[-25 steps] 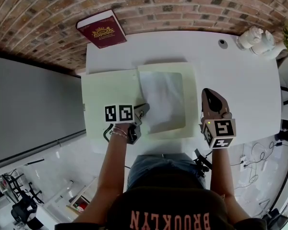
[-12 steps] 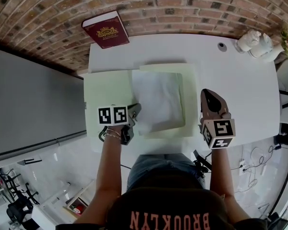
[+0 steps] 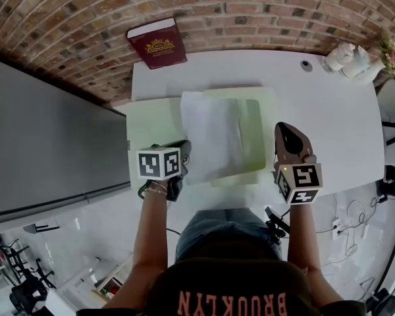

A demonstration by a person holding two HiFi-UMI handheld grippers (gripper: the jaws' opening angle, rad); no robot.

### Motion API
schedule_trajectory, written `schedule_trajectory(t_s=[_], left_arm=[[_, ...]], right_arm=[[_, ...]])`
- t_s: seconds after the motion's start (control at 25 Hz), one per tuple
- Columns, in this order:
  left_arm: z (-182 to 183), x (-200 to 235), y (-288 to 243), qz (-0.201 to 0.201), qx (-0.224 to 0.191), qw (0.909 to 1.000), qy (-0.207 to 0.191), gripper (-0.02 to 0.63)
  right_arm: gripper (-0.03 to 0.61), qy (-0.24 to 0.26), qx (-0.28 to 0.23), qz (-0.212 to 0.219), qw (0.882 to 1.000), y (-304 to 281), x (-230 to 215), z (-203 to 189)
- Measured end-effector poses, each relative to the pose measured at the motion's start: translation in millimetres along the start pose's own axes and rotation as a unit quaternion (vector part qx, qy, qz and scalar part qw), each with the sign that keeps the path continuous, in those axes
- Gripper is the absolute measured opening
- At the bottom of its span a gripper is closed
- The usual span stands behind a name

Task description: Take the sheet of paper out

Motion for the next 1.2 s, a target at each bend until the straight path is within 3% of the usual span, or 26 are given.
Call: schedule_trajectory(t_s=[0.24,0.76,0.96,1.2], left_arm=[[9,-1,29,0.024,-0.032,0.9977,-0.055,0.021],[13,-3,86,0.020,-0.119,0.9893,-0.083,0.021],[24,-15,117,0.022,-0.172,0.9795,-0.103,0.023],[41,-30,149,0.025,-0.260,0.9570,-0.127,0.023]], right_arm=[[0.000,0.004,-0.008,-0.005,1.000,8,20,7],[0.000,0.017,-0.031,-0.022,0.999,49,58,15],[0.000,0.021,-0.044,-0.028,0.998,67,68,20],[0.000,0.028,-0.069,-0.026,0.997,80,70,30]])
Point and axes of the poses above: the fingertips, and each gripper's own axes: y backward along the fingers, x to its left, z out of its top, the point moved 3 cm from there along y, backward along the fingers, and after that the axes turned 4 degrees about -z, right-handed, at the moved point
